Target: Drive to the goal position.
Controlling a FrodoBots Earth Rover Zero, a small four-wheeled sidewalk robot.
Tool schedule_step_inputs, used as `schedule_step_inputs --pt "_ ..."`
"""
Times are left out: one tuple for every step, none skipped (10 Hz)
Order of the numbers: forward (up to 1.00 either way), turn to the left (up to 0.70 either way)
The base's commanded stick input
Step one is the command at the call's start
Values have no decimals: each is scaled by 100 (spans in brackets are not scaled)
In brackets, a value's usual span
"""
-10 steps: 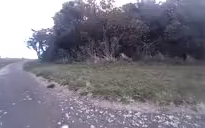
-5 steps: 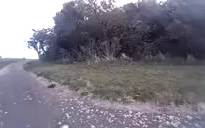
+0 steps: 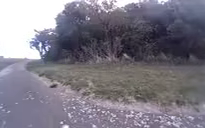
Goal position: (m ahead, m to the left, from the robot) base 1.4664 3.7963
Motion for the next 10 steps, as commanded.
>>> schedule_step_inputs --pt "0 85" --pt "0 85" --pt "0 80" --pt "0 62" --pt "0 43" --pt "0 29" --pt "0 16" --pt "0 0" --pt "0 0" --pt "0 0"
